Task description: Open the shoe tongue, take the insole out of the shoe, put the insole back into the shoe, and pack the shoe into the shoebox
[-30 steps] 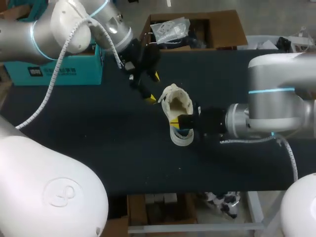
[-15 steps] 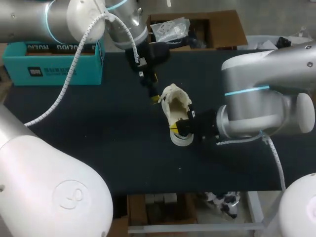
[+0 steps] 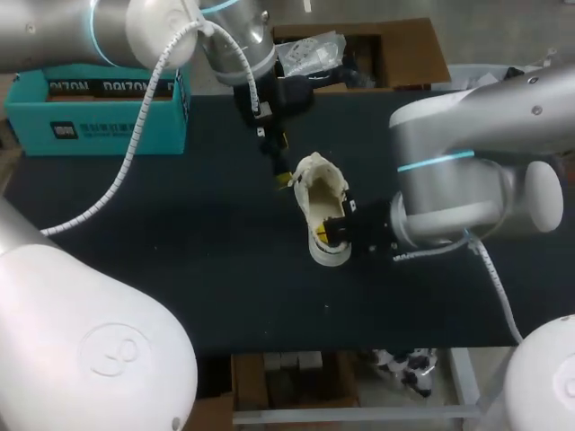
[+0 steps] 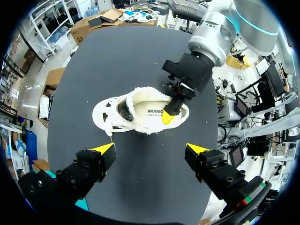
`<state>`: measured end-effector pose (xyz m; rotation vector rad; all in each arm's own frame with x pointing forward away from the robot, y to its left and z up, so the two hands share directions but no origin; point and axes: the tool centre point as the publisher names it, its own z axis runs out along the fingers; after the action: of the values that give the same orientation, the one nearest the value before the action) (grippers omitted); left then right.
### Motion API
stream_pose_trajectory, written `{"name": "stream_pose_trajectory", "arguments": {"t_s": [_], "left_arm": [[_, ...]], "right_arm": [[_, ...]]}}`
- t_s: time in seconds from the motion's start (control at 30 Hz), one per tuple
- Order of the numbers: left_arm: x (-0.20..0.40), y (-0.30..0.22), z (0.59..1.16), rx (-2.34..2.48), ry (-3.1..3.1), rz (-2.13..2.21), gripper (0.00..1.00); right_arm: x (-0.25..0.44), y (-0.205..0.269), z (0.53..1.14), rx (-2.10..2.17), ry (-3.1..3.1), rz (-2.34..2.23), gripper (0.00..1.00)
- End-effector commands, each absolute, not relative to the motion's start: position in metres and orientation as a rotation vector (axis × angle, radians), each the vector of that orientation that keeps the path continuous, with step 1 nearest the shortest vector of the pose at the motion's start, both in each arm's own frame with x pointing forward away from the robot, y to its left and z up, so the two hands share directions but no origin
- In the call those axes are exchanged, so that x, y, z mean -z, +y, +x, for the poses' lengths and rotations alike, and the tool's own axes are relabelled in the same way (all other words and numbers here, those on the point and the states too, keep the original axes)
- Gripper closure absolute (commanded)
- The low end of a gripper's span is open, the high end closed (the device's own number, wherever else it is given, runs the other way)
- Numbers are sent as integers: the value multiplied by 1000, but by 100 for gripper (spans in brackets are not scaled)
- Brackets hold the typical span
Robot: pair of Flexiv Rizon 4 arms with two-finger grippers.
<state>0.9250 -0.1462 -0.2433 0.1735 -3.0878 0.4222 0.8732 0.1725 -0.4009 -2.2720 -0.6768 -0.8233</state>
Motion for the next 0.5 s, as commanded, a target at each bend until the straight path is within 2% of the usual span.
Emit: {"name": "stream_pose_trajectory", "arguments": {"t_s": [0.03, 0.47, 0.5], "left_arm": [[243, -147, 924, -418, -3090, 176, 0], [247, -153, 920, -382, -3029, 273, 0], [249, -155, 919, -369, -2995, 346, 0]], "right_arm": [[416, 170, 877, 797, -668, -2274, 100], [327, 137, 859, 909, -808, -2081, 100], [321, 134, 858, 908, -823, -2066, 95]]}}
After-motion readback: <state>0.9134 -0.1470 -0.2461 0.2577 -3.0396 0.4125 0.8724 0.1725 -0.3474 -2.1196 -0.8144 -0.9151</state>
